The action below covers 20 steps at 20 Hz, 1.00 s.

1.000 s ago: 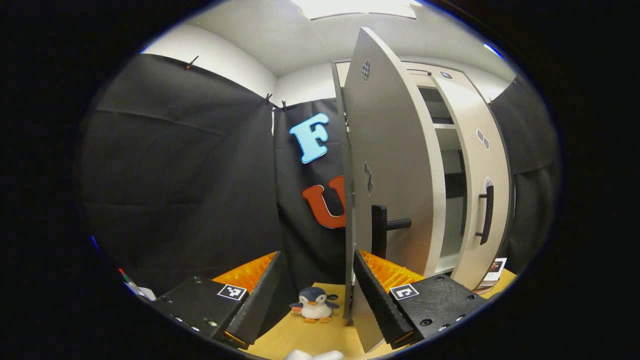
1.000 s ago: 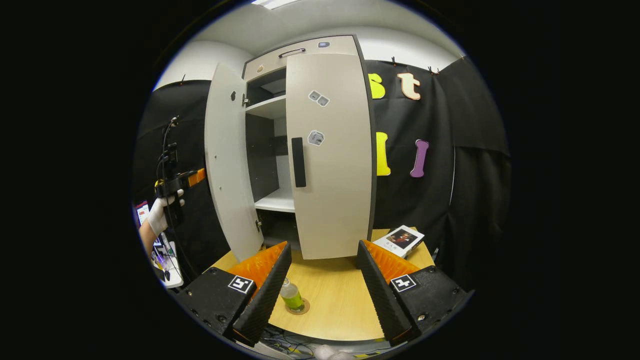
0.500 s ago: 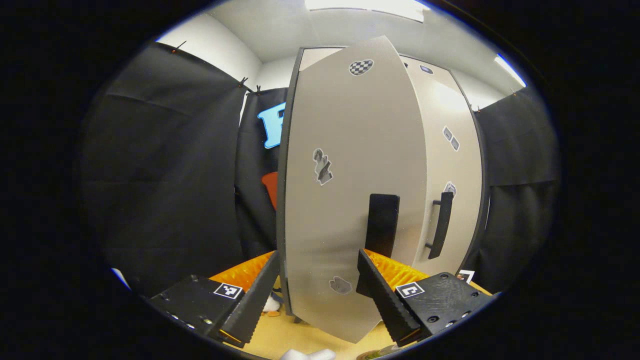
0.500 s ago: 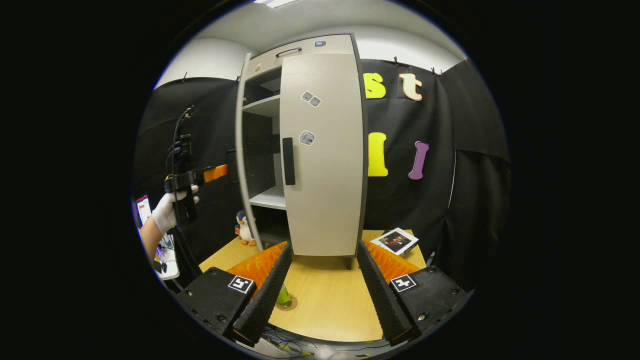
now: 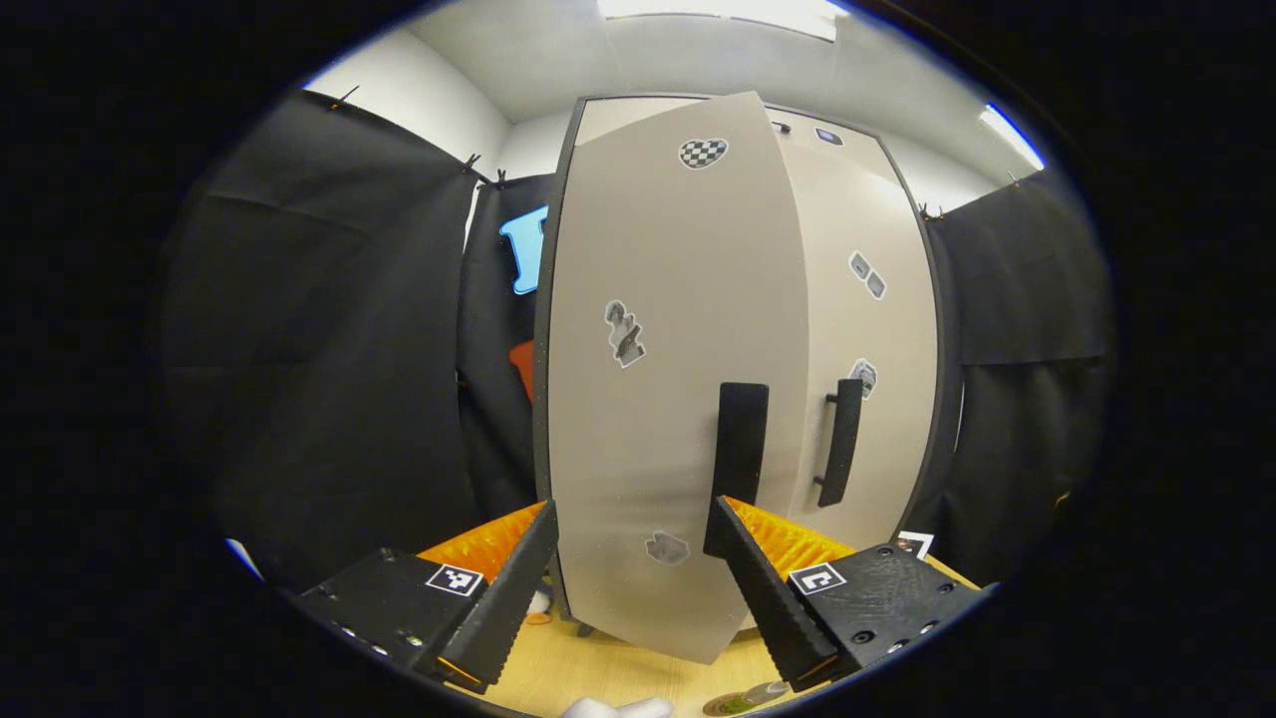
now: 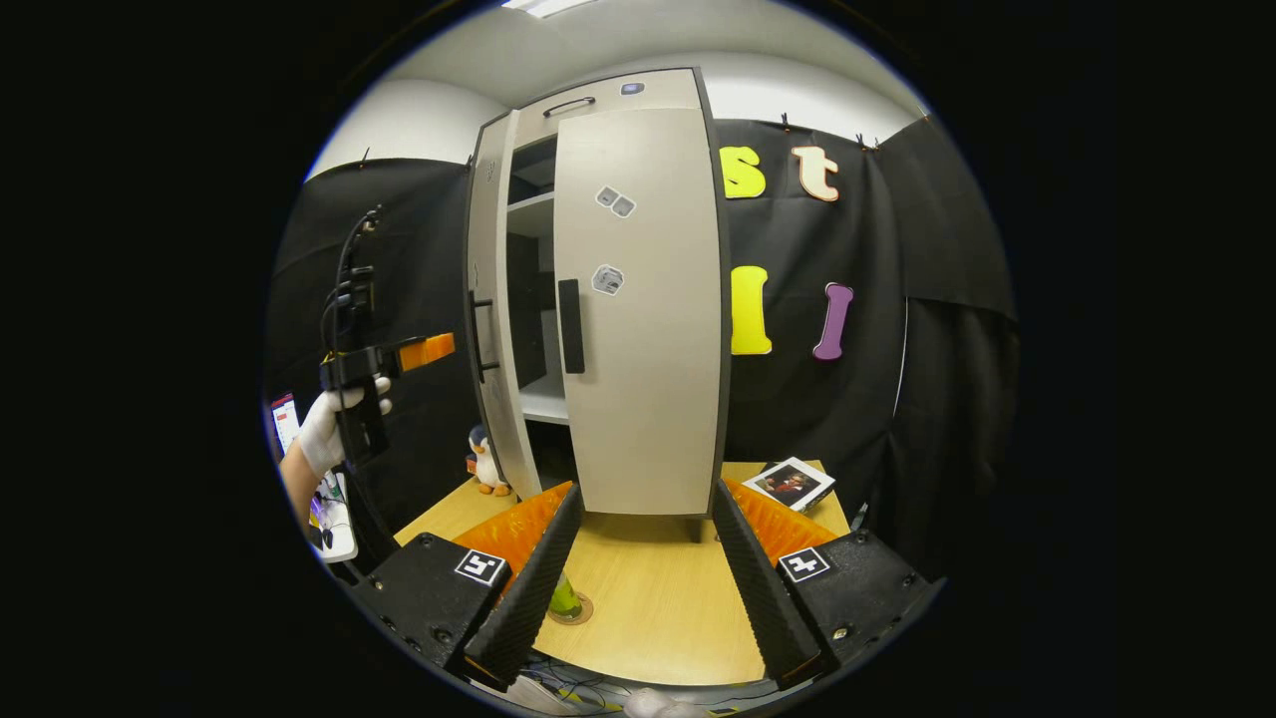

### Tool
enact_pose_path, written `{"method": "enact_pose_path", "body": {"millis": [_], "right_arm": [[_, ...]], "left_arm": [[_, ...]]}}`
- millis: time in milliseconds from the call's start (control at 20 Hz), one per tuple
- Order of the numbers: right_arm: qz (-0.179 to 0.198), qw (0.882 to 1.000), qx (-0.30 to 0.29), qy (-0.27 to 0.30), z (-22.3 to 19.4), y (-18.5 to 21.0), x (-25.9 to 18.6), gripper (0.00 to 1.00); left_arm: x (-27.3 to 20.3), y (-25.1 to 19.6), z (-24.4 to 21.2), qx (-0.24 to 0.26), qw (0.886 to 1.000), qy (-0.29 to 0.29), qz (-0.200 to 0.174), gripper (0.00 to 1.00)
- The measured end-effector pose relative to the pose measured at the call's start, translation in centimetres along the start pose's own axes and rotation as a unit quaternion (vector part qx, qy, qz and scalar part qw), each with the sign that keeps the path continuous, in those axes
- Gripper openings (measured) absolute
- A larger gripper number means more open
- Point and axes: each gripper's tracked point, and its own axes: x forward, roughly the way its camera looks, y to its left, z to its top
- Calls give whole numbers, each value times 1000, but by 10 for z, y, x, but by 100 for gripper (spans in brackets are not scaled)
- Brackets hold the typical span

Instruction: Grasp the bottle in the cabinet with the left hand and place it on the coaster, then close the right door with the right hand and the left door with the left hand.

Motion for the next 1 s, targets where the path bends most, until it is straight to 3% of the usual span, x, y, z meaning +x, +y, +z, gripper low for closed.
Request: {"method": "enact_pose_path", "body": {"millis": [200, 550, 700, 1000], "right_arm": [[-7, 1000, -6, -11, 6, 21, 8, 82], [-35, 998, 0, -49, 17, 57, 8, 82], [-60, 996, -4, -62, 16, 63, 5, 82], [-72, 995, 1, -66, 11, 79, 1, 82]], "left_arm": [[-33, -8, -9, -7, 1000, 12, -18, 95], [-98, 16, -14, 14, 1000, 1, -20, 95], [-120, 42, -20, 29, 1000, 2, -6, 95], [-143, 54, -31, 37, 999, 5, 5, 95]]}}
